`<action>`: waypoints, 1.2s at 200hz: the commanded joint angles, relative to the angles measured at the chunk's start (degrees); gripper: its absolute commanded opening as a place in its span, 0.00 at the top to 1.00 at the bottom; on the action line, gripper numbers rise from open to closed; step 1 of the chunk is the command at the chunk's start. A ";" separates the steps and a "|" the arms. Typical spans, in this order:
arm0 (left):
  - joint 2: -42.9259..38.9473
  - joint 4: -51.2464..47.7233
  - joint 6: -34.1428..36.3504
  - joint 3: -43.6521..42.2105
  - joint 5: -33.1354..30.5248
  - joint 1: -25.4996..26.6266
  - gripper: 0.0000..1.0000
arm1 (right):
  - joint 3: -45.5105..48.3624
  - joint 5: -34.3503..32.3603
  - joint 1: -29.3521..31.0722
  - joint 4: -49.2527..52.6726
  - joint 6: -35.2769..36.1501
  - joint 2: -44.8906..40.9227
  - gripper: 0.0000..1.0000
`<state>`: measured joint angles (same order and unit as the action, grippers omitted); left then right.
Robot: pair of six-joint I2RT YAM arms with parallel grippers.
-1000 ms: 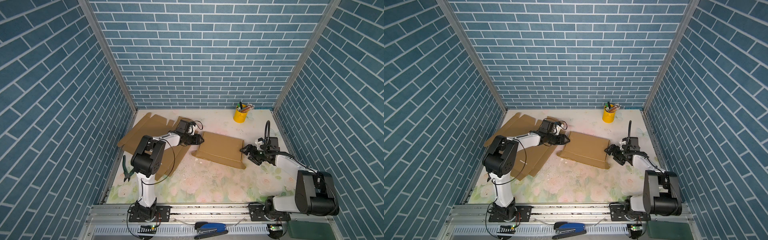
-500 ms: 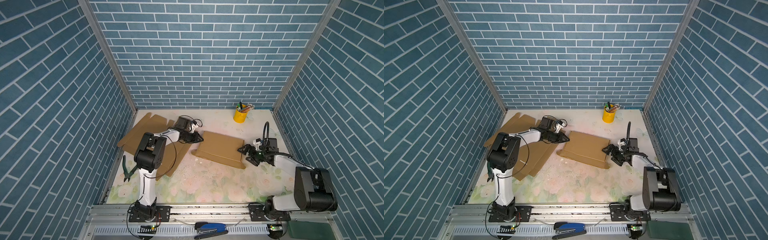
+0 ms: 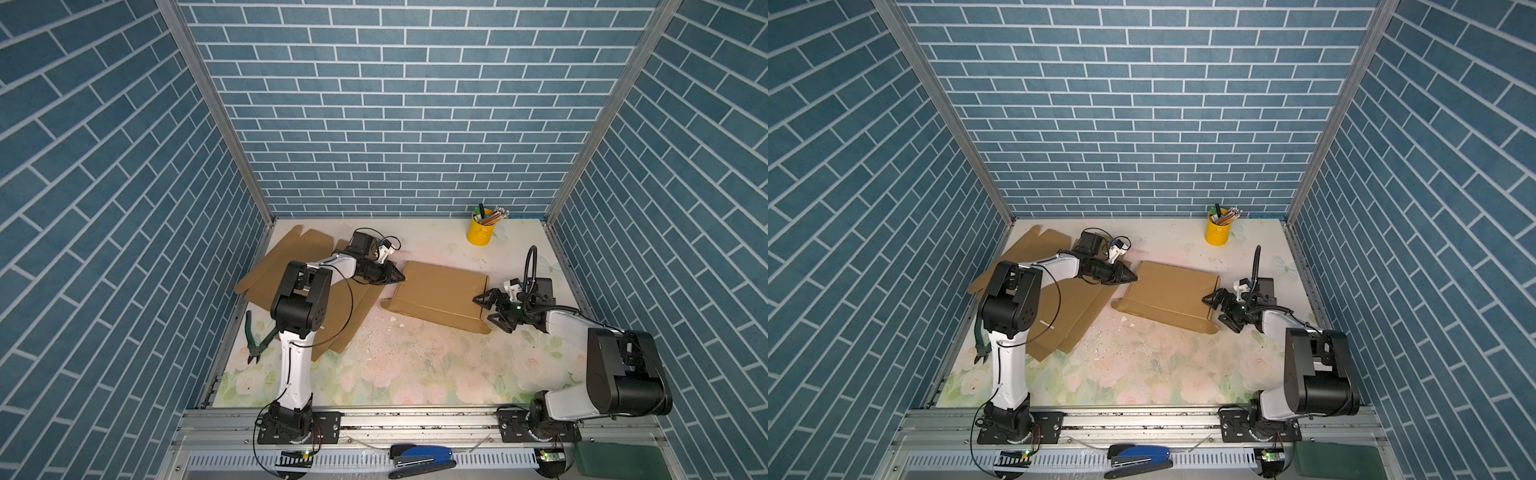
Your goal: Fold the paper box
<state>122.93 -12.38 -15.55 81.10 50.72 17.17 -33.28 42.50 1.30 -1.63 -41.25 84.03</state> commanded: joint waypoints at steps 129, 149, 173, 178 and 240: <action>-18.09 12.14 -6.98 -13.56 -9.87 -1.28 0.50 | 3.35 1.36 4.14 -22.46 -24.56 1.58 0.42; -26.91 9.73 0.39 -16.38 -17.86 0.52 0.45 | 2.53 1.51 4.12 -20.03 -26.92 0.08 0.48; -36.52 2.54 16.80 -18.51 -31.97 7.76 0.40 | 0.67 3.30 4.12 -14.43 -28.21 -2.02 0.52; -38.24 1.83 20.19 -19.04 -34.81 9.64 0.40 | 0.27 3.64 4.08 -12.77 -28.40 -2.53 0.52; -46.74 1.07 55.53 -25.74 -53.88 32.12 0.28 | -2.27 9.48 4.04 -6.95 -33.83 -8.21 0.56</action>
<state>75.77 -7.33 23.42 56.18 6.74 45.87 -33.21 47.88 5.34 -11.75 -70.15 78.63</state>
